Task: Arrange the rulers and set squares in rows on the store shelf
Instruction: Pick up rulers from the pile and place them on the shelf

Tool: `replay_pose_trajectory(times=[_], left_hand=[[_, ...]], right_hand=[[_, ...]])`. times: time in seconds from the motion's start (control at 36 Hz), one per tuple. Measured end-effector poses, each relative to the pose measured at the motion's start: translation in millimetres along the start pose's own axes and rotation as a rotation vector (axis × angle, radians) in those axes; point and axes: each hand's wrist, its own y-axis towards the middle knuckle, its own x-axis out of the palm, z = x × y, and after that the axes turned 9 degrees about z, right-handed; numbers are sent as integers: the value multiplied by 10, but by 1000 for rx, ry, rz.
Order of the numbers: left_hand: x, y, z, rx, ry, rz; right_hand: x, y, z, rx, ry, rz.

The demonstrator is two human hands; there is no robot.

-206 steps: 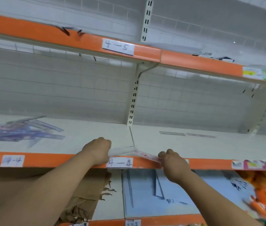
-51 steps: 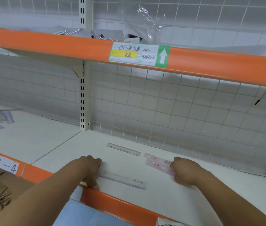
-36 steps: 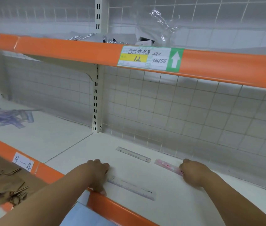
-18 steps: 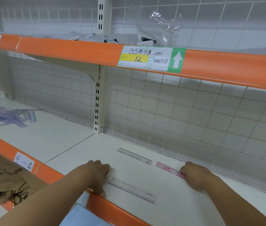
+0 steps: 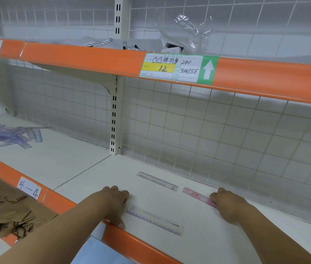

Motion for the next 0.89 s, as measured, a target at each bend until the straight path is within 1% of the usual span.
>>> replay_pose_trajectory(times=[0.08, 0.17, 0.25, 0.33, 0.36, 0.44, 0.5, 0.72, 0.89], left_hand=[[-3, -2, 5, 2, 5, 0], [-6, -6, 8, 5, 6, 7], [-9, -15, 2, 13, -7, 11], [-9, -31, 3, 16, -12, 19], [-5, -34, 0, 16, -15, 23], [13, -40, -8, 21, -15, 45], [29, -43, -14, 21, -20, 52], [34, -63, -14, 25, -49, 58], [57, -60, -15, 20, -49, 70]], right_hand=[[-48, -23, -64, 0, 39, 105], [-136, -103, -271, -45, 167, 168], [-224, -249, -584, -105, 279, 128], [-242, -390, -864, -156, 416, 48], [-245, -429, -937, -168, 427, 23], [-258, -498, -1089, -189, 354, -5], [-282, -525, -1143, -166, 329, 0], [-289, -549, -1185, -91, 380, -19], [-311, -608, -1254, -126, 328, 24]])
